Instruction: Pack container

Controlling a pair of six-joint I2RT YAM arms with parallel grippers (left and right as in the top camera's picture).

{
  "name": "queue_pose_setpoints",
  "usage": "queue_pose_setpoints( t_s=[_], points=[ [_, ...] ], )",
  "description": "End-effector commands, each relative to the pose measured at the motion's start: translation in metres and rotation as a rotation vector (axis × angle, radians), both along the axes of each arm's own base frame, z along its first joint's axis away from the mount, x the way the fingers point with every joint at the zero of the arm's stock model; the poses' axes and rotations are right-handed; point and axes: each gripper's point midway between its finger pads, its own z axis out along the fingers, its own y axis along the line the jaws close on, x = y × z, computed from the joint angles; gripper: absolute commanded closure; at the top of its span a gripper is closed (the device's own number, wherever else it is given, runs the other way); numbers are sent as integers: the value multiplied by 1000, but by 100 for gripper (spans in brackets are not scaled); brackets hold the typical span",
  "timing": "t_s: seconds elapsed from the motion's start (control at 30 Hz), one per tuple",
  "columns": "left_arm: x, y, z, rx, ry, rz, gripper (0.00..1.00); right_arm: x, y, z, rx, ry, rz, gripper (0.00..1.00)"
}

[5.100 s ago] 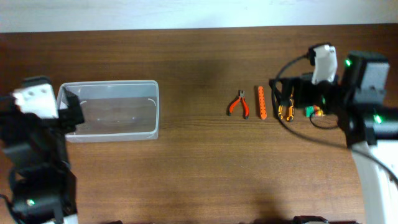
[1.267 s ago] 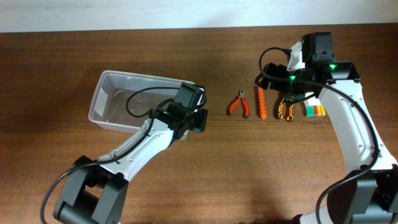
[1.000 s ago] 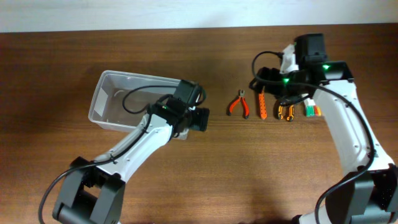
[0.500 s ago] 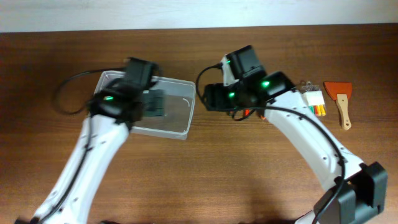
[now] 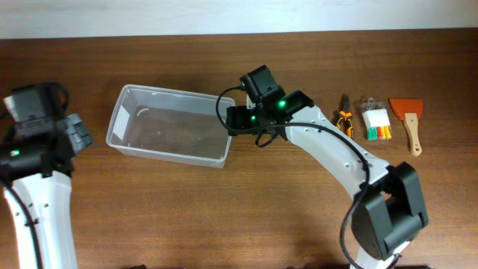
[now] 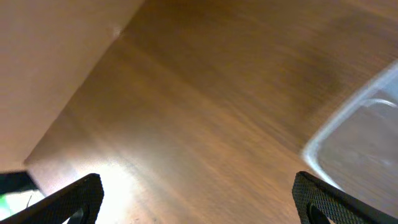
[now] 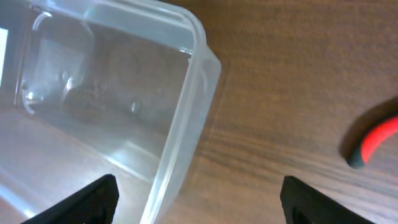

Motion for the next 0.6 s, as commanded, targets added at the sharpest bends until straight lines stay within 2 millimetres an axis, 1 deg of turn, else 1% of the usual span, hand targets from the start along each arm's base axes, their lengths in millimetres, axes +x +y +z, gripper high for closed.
queue_pose_setpoints(
  t_s=[0.0, 0.17, 0.23, 0.3, 0.33, 0.43, 0.57],
  points=[
    [-9, 14, 9, 20, -12, 42, 1, 3, 11, -8, 17, 14, 9, 16],
    [-10, 16, 9, 20, -13, 49, 1, -3, 27, -26, 14, 36, 46, 16],
    [-10, 16, 9, 20, -13, 49, 1, -6, 31, -32, 2, 46, 55, 19],
    [-10, 16, 10, 20, -13, 49, 1, -7, 30, -38, -21, 51, 52, 25],
    [-10, 16, 9, 20, -13, 49, 1, -6, 27, -40, -36, 50, 44, 26],
    [-10, 16, 9, 20, -13, 49, 1, -5, 11, -45, -109, 47, 11, 27],
    [-10, 16, 9, 20, -13, 49, 1, -8, -13, -52, -195, 79, -26, 37]
  ],
)
